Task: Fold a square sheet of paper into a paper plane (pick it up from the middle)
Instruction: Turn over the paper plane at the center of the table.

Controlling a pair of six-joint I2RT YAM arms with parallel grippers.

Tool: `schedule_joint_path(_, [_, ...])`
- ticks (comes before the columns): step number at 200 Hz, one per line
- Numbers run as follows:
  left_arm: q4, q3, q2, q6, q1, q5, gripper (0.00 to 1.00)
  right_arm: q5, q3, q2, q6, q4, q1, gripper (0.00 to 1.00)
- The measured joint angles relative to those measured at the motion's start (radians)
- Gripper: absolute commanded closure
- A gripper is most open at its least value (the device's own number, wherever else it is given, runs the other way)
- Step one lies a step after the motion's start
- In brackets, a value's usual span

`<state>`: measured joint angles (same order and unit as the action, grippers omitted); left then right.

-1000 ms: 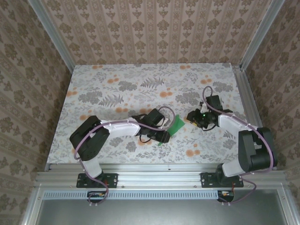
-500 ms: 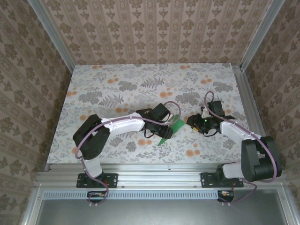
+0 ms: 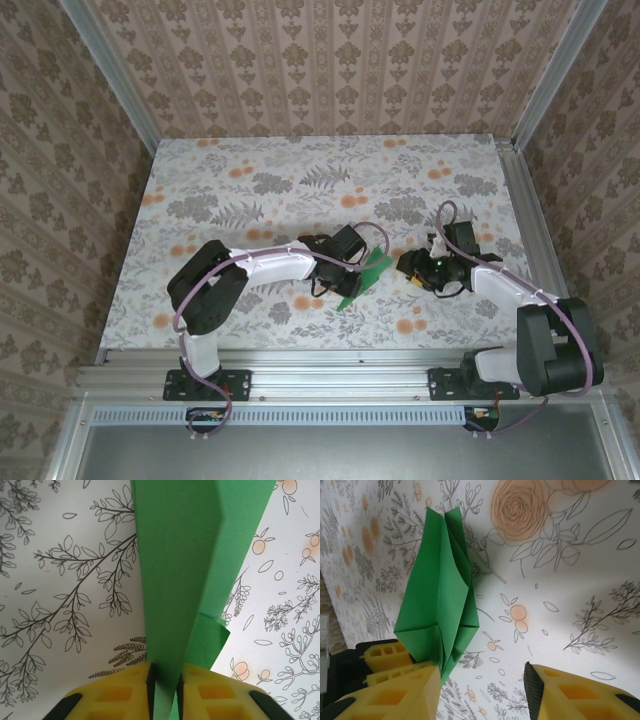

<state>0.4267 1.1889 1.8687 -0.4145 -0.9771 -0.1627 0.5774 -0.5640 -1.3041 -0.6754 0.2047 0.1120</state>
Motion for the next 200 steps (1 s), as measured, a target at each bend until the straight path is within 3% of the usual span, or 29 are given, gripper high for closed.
schedule_joint_path(34, [-0.011,-0.002,0.0,-0.006,0.004,-0.007,0.92,0.035,0.052,0.002,-0.062,-0.075,0.031,0.48])
schedule_joint_path(120, [-0.103,-0.092,-0.038,-0.043,0.049,-0.103,0.93,0.082,0.096,-0.095,-0.289,-0.381,0.197,0.43])
schedule_joint_path(200, [-0.166,-0.14,-0.052,-0.068,0.07,-0.16,0.92,0.063,0.095,-0.171,-0.349,-0.426,0.282,0.41])
